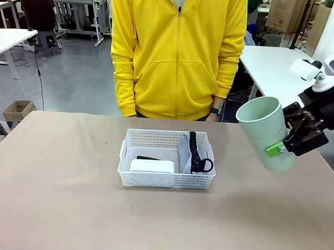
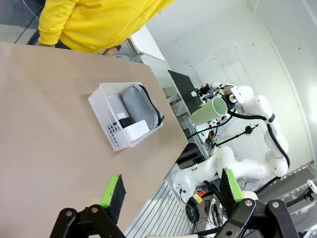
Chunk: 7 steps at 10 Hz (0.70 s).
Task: Efficiently arrange items inside the basket to fit them all.
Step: Pick up the Reusable plastic cup and place it inside the Organizing basket.
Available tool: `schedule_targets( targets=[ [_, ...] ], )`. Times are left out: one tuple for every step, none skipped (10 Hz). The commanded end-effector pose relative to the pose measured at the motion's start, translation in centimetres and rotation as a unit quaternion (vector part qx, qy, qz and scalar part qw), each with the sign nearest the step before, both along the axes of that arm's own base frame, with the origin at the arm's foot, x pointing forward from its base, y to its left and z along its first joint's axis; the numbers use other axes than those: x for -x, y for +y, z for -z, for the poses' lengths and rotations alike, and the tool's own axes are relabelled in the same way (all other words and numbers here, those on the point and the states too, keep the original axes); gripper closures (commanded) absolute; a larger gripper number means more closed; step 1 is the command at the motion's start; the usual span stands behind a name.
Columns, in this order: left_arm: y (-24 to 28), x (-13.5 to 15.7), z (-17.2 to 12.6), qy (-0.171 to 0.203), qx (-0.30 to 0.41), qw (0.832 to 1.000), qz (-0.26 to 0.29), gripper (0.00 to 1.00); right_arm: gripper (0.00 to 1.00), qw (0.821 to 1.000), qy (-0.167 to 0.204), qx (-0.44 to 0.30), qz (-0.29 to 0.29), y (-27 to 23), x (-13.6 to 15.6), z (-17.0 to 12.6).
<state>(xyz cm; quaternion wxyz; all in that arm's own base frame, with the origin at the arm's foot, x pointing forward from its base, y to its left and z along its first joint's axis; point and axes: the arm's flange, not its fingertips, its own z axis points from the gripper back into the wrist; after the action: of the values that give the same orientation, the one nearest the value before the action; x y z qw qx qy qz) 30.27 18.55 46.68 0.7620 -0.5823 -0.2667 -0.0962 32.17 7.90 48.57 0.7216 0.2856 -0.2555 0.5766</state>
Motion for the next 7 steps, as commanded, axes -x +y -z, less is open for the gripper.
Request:
schedule_targets(
  targets=[
    [-0.2, 0.1, -0.4, -0.003, 0.009, 1.000, -0.002, 0.00, 0.15, 0.995, 0.045, 0.018, 0.083, 0.6, 0.4, -0.6],
    [-0.2, 0.1, -0.4, -0.003, 0.009, 1.000, -0.002, 0.00, 0.15, 0.984, 0.068, 0.074, 0.144, 3.0, -0.9, -2.0],
    [-0.2, 0.1, -0.4, -0.003, 0.009, 1.000, -0.002, 0.00, 0.15, 0.980, 0.085, 0.115, 0.136, 6.3, -3.1, -3.4],
    [-0.2, 0.1, -0.4, -0.003, 0.009, 1.000, -0.002, 0.00, 0.15, 0.976, 0.090, 0.153, 0.123, 9.3, -5.0, -4.3],
    [-0.2, 0.1, -0.4, -0.003, 0.009, 1.000, -0.002, 0.00, 0.15, 0.974, 0.076, 0.189, 0.100, 12.4, -6.8, -5.1],
    [-0.2, 0.1, -0.4, -0.003, 0.009, 1.000, -0.002, 0.00, 0.15, 0.969, 0.064, 0.224, 0.086, 15.6, -8.4, -5.4],
    [-0.2, 0.1, -0.4, -0.003, 0.009, 1.000, -0.002, 0.00, 0.15, 0.963, 0.035, 0.253, 0.080, 19.2, -10.2, -5.5]
  ],
)
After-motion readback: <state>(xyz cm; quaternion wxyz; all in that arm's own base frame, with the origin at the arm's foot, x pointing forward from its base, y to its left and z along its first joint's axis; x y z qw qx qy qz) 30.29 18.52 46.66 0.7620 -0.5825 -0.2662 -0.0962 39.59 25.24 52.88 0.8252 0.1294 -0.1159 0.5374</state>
